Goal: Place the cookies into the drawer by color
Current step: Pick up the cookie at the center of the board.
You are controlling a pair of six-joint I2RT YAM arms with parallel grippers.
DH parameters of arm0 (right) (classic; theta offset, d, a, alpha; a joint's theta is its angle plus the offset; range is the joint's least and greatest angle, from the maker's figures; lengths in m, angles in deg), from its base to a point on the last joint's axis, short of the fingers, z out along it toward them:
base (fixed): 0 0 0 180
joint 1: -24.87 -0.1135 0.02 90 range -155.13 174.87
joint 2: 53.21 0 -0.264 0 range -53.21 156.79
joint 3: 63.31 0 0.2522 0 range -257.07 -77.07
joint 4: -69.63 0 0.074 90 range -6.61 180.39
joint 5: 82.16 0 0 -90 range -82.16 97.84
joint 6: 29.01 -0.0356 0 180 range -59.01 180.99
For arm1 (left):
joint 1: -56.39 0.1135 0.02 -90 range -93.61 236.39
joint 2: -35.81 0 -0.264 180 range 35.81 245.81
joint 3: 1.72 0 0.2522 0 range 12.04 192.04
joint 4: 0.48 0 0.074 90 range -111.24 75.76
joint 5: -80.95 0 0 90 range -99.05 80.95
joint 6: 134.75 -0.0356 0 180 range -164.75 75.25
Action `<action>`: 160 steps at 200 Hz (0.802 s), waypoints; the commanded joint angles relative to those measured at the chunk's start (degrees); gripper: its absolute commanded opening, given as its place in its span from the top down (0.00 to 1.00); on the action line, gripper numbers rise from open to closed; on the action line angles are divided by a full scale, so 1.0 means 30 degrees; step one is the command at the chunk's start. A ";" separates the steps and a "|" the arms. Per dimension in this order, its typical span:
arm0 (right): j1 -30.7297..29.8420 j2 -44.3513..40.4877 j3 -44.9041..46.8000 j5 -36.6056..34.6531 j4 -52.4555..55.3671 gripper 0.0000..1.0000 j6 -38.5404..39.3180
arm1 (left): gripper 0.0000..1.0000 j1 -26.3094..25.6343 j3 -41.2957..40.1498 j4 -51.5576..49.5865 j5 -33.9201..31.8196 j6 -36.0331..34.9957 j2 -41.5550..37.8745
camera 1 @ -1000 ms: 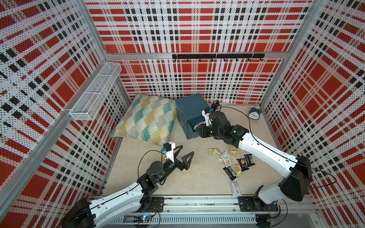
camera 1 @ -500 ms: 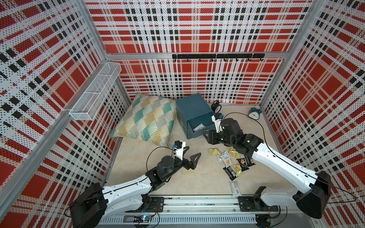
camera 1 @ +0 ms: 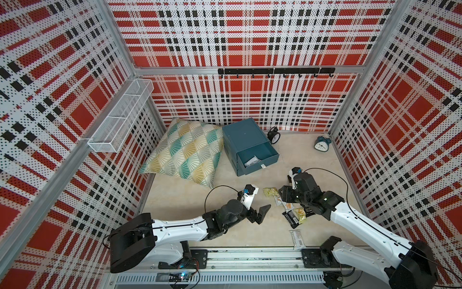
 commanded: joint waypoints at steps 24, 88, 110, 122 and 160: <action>0.0170 0.0918 0.0887 -0.1124 0.0302 0.30 -0.0139 | 0.01 0.1805 0.0342 -0.0065 0.2048 0.0891 0.0429; 0.0172 0.3033 0.0888 -0.0890 -0.0202 0.21 0.0392 | 0.01 0.4525 -0.0705 0.1076 0.5215 0.2524 -0.0128; 0.0172 0.3979 0.0781 -0.1052 -0.0203 0.21 0.0519 | 0.01 0.4728 -0.0715 0.1161 0.5738 0.2582 -0.0142; 0.0172 0.4361 0.0843 -0.1107 -0.0230 0.22 0.0453 | 0.01 0.4738 -0.0669 0.1218 0.6003 0.2535 -0.0037; 0.0062 0.5395 0.1061 -0.1132 -0.0653 0.26 0.0368 | 0.01 0.4721 -0.0517 0.1205 0.6623 0.2417 0.0304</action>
